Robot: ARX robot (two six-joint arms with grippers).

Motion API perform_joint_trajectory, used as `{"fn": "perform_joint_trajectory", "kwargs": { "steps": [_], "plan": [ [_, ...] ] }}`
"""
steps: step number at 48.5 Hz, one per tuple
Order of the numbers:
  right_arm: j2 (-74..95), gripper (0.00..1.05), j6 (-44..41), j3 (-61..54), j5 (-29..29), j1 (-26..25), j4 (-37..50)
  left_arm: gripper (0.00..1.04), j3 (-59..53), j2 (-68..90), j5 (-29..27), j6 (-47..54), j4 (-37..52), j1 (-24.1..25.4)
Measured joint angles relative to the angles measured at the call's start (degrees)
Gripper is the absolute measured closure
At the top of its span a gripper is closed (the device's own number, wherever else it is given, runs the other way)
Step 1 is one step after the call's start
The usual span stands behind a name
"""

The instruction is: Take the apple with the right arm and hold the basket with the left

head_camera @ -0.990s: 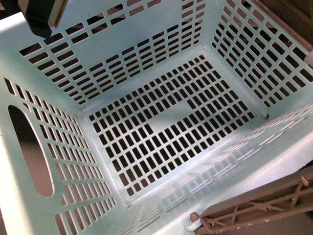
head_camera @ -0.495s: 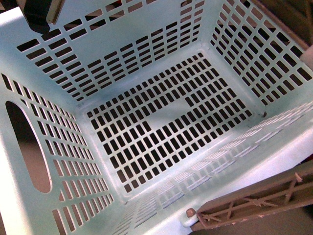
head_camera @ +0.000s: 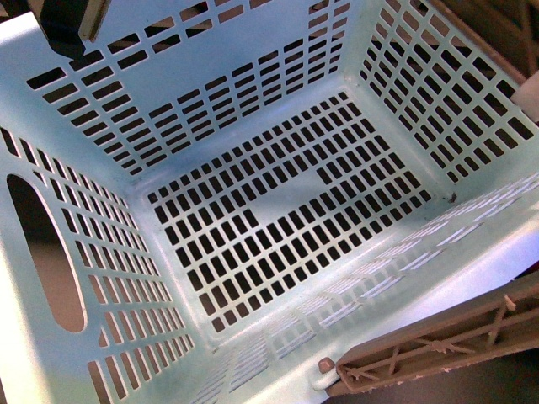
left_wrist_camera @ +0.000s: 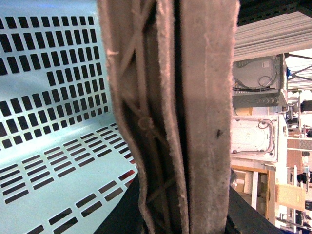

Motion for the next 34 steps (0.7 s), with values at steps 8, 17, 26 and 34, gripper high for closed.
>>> {"fn": "perform_joint_trajectory", "kwargs": {
  "steps": [8, 17, 26, 34],
  "plan": [
    [10.36, 0.09, -2.78, 7.74, -0.74, 1.81, -3.21, 0.86, 0.0, 0.0, 0.02, 0.0, 0.0, 0.0],
    [14.03, 0.09, -3.61, 12.66, -0.39, 2.97, -4.63, 0.86, 0.0, 0.0, -0.02, 0.0, 0.0, 0.0],
    [17.7, 0.09, -3.34, 18.36, 0.26, 2.84, -6.71, 0.86, 0.0, 0.0, -0.11, 0.0, 0.0, 0.0],
    [20.39, 0.09, -2.14, 21.79, 0.59, 2.16, -8.11, 0.86, 0.0, 0.0, -0.02, 0.0, 0.0, 0.0]
  ]
}}
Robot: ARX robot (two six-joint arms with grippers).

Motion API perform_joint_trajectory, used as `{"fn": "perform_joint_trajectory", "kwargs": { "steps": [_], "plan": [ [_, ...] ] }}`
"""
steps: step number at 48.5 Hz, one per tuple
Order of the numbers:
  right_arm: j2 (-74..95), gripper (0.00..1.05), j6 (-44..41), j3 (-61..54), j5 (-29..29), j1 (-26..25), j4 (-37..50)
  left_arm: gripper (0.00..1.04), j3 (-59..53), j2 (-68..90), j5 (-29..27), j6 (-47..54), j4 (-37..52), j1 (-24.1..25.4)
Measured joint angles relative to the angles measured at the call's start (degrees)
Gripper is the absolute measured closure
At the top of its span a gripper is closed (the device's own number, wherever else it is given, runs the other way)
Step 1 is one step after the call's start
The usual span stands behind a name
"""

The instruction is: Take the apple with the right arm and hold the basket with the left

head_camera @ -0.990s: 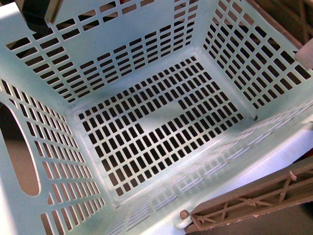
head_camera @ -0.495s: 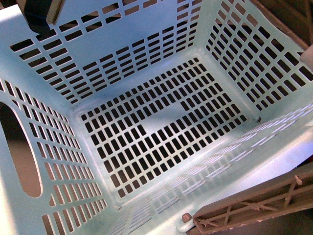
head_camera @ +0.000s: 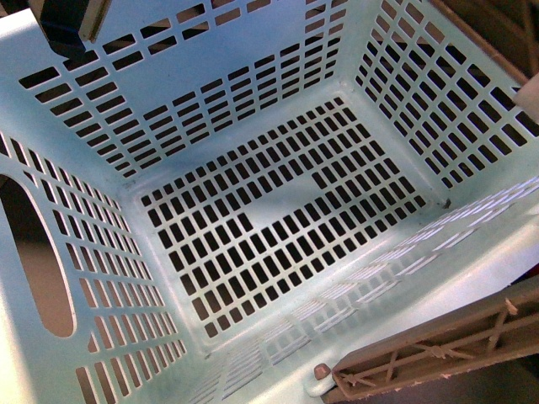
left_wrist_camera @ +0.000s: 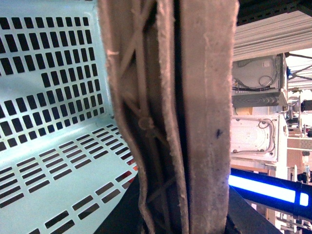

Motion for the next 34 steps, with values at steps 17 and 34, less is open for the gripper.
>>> {"fn": "perform_joint_trajectory", "kwargs": {
  "steps": [17, 34],
  "plan": [
    [4.0, 0.09, 2.34, 4.13, 0.5, -0.48, -1.73, 0.86, 0.0, 0.0, 0.0, 0.0, 0.0, 0.0],
    [8.11, 0.22, 5.25, 7.3, -0.22, -1.03, -3.37, 0.86, 0.0, 0.0, 0.0, 0.0, 0.0, 0.0]
  ]
}}
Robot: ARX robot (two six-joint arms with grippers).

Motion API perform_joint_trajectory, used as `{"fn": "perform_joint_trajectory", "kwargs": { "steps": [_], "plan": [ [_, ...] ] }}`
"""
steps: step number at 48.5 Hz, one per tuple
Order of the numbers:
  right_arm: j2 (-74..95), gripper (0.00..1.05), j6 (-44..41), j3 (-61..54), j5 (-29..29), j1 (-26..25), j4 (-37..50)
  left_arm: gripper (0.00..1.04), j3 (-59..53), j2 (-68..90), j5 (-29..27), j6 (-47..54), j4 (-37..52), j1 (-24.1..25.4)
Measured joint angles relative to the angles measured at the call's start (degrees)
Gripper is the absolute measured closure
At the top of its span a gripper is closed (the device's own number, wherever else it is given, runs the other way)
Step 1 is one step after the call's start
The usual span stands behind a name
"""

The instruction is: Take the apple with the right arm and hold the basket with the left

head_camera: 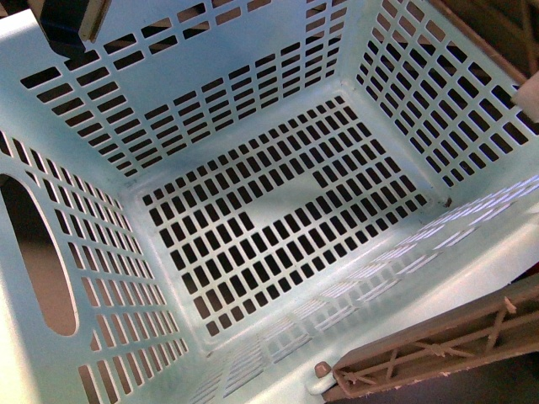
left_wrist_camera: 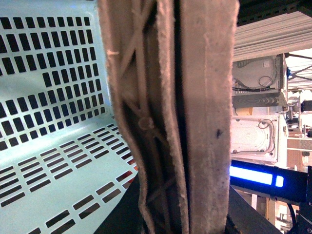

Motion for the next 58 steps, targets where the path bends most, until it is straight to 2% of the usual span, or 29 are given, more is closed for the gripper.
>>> {"fn": "perform_joint_trajectory", "kwargs": {
  "steps": [11, 15, 21, 32, 37, 48, 58],
  "plan": [
    [-4.15, 0.24, 0.04, -5.68, -2.51, -0.63, 3.65, 0.86, 0.0, 0.0, -0.02, 0.0, 0.0, 0.0],
    [-9.6, 0.24, -2.45, -10.25, -3.04, -0.72, 5.86, 0.86, 0.0, 0.0, 0.02, 0.0, 0.0, 0.0],
    [-22.56, 0.24, -5.62, -17.66, -7.1, -1.03, 6.97, 0.86, 0.0, 0.0, 0.02, 0.0, 0.0, 0.0],
    [-45.35, 0.24, -5.68, -25.2, -12.79, -0.76, 1.03, 0.86, 0.0, 0.0, 0.04, 0.0, 0.0, 0.0],
    [-58.84, 0.24, -3.26, -26.71, -14.86, 1.16, -4.28, 0.86, 0.0, 0.0, -0.07, 0.02, 0.0, 0.0],
    [-76.96, 0.24, 2.03, -25.81, -14.19, 10.99, -9.81, 0.86, 0.0, 0.0, 0.09, -0.02, 0.0, 0.0],
    [-77.9, 0.24, 5.27, -24.52, -7.13, 27.65, -9.9, 0.86, 0.0, 0.0, -0.13, 0.0, 0.0, 0.0]
  ]
}}
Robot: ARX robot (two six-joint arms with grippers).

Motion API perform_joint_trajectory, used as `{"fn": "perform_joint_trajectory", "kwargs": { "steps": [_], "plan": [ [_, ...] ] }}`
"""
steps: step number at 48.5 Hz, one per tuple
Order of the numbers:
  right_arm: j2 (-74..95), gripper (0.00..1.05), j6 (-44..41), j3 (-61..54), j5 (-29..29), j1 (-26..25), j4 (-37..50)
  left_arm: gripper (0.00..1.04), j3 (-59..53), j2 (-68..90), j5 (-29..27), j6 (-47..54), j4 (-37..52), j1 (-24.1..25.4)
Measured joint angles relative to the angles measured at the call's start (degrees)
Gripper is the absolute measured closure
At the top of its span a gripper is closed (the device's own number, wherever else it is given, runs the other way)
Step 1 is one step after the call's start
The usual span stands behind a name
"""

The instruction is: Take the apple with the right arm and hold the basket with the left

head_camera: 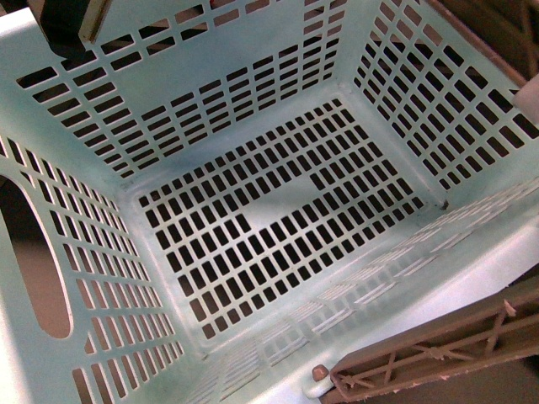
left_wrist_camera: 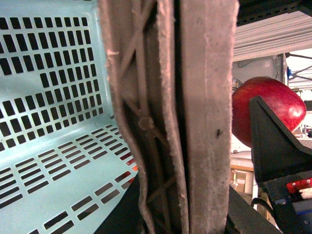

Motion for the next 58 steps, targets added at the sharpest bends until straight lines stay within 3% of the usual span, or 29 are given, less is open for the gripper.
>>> {"fn": "perform_joint_trajectory", "kwargs": {
  "steps": [7, 18, 23, 34, 44, 49, 52, 58],
  "plan": [
    [3.93, 0.24, 0.57, -0.04, 2.23, 7.8, 2.23, 0.86, 0.0, 0.0, 0.17, -0.02, 0.0, 0.0],
    [9.2, 0.24, 1.9, -0.48, 4.74, 12.26, 3.45, 0.86, 0.0, 0.0, 0.13, -0.02, 0.0, 0.0],
    [8.02, 0.07, 2.21, -0.74, 6.08, 12.0, 3.54, 0.86, 0.0, 0.0, 0.2, -0.02, 0.0, 0.0],
    [-1.86, 0.09, 5.64, -5.16, 14.97, 7.89, 3.3, 0.86, -0.02, 0.37, 0.13, 0.42, -0.02, 0.0],
    [-16.22, 0.09, 4.42, -12.55, 29.79, 2.95, -2.43, 0.86, -0.02, 0.44, -0.2, 0.17, -0.02, 0.0],
    [-20.0, 0.28, -5.01, -19.08, 13.31, -0.76, 12.33, 0.86, 0.0, 0.44, 0.02, 0.28, -0.02, -0.02],
    [-22.14, 0.42, -8.66, -22.49, 9.53, -2.1, 14.69, 0.86, 0.0, 0.44, 0.44, 0.07, -0.02, -0.02],
    [-25.49, 0.64, -10.84, -26.47, 7.8, -4.0, 14.86, 0.86, 0.0, 0.44, 0.33, 0.07, -0.02, -0.02]
  ]
}}
